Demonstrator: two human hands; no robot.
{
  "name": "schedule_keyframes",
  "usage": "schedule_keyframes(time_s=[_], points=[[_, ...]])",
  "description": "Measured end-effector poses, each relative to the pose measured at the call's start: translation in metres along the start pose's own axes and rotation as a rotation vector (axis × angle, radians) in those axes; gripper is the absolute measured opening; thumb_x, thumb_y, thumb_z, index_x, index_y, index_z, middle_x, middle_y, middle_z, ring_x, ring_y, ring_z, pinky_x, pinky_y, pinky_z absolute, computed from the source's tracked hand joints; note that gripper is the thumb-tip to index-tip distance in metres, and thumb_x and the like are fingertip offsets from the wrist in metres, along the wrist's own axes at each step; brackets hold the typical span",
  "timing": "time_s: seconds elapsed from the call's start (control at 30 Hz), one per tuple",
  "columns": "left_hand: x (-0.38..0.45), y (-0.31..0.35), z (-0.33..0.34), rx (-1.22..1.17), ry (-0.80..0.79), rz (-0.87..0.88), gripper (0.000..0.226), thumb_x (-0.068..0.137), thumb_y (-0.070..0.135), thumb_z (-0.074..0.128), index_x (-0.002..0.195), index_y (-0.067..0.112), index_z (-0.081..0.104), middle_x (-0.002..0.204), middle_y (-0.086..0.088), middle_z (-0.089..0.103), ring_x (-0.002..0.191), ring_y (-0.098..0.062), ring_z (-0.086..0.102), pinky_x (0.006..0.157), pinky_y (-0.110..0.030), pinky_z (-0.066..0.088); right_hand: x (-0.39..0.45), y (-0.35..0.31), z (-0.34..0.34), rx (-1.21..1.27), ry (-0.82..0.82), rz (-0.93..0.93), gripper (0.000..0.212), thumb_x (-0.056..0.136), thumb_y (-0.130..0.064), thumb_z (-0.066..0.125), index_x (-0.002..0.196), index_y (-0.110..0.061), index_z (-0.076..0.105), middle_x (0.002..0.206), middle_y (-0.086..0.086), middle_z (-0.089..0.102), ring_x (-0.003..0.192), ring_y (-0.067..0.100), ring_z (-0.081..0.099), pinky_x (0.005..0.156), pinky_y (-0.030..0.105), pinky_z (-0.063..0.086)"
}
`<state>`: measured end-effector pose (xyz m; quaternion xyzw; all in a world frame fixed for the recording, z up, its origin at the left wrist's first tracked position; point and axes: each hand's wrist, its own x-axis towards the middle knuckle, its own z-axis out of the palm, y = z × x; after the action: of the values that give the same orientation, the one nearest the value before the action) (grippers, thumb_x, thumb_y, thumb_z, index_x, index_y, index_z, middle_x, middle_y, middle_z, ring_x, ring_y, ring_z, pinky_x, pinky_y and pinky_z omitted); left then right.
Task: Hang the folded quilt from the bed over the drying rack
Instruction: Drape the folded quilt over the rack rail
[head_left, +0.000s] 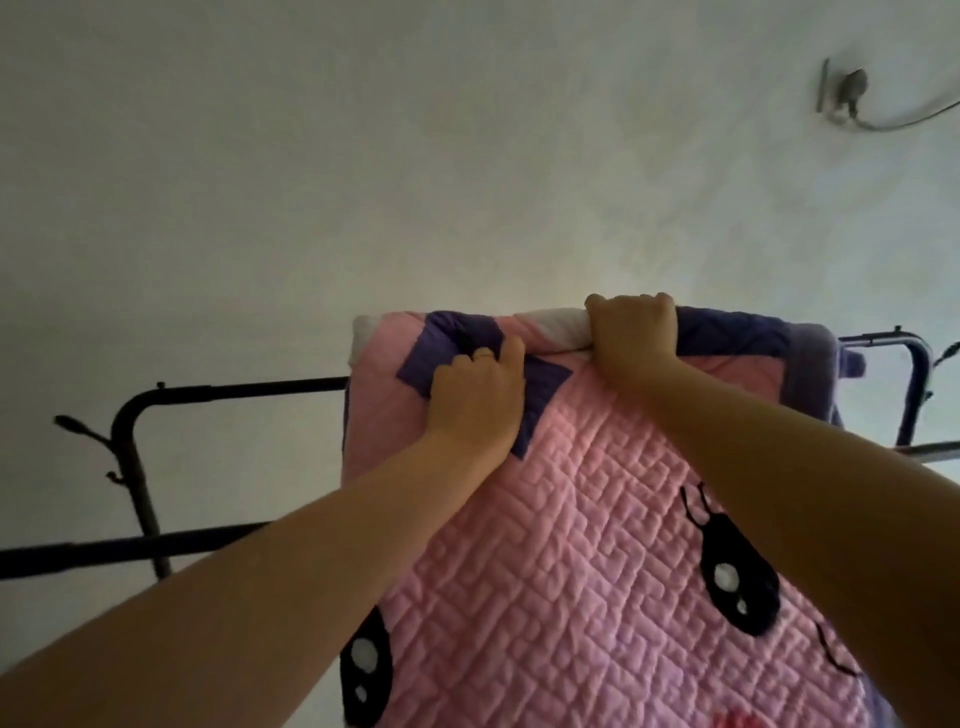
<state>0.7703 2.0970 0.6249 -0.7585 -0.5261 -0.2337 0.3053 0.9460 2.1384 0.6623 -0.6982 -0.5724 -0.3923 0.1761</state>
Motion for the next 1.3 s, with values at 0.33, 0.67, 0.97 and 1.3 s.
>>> schedule_keyframes(time_s=[0.33, 0.67, 0.97, 1.3], points=[[-0.066, 0.043, 0.039, 0.077, -0.426, -0.049, 0.1, 0.08, 0.083, 0.019, 0.148, 0.011, 0.023, 0.143, -0.03, 0.037, 0.128, -0.046, 0.037, 0.107, -0.066, 0.019, -0.022, 0.005, 0.018, 0.047, -0.177, -0.083, 0.028, 0.09, -0.016, 0.053, 0.118, -0.02, 0.054, 0.109, 0.002, 0.061, 0.107, 0.024, 0.055, 0.09, 0.037, 0.041], [-0.059, 0.046, 0.034, -0.019, -0.558, -0.088, 0.095, 0.077, 0.085, 0.032, 0.146, 0.02, 0.029, 0.146, -0.013, 0.043, 0.13, -0.036, 0.042, 0.109, -0.061, 0.023, -0.123, 0.021, 0.013, 0.318, -0.37, -0.164, 0.043, 0.096, -0.052, 0.034, 0.129, -0.031, 0.051, 0.128, 0.004, 0.057, 0.119, 0.027, 0.052, 0.105, 0.049, 0.038], [-0.053, 0.042, 0.031, -0.089, -0.618, -0.152, 0.097, 0.071, 0.088, 0.035, 0.142, 0.022, 0.033, 0.138, -0.015, 0.05, 0.127, -0.034, 0.046, 0.108, -0.058, 0.029, -0.14, 0.026, 0.013, 0.238, -0.656, -0.329, 0.113, 0.063, -0.072, 0.068, 0.15, -0.036, 0.007, 0.155, 0.006, 0.026, 0.142, 0.034, 0.025, 0.11, 0.07, 0.015], [-0.098, 0.021, 0.046, -0.034, -0.338, -0.143, 0.066, 0.092, 0.066, 0.016, 0.148, 0.031, 0.022, 0.145, -0.013, 0.042, 0.135, -0.034, 0.036, 0.112, -0.053, 0.022, -0.118, 0.005, 0.023, 0.285, -0.689, -0.316, 0.08, 0.067, -0.055, 0.076, 0.136, -0.038, 0.04, 0.12, 0.0, 0.061, 0.116, 0.031, 0.056, 0.104, 0.066, 0.033]])
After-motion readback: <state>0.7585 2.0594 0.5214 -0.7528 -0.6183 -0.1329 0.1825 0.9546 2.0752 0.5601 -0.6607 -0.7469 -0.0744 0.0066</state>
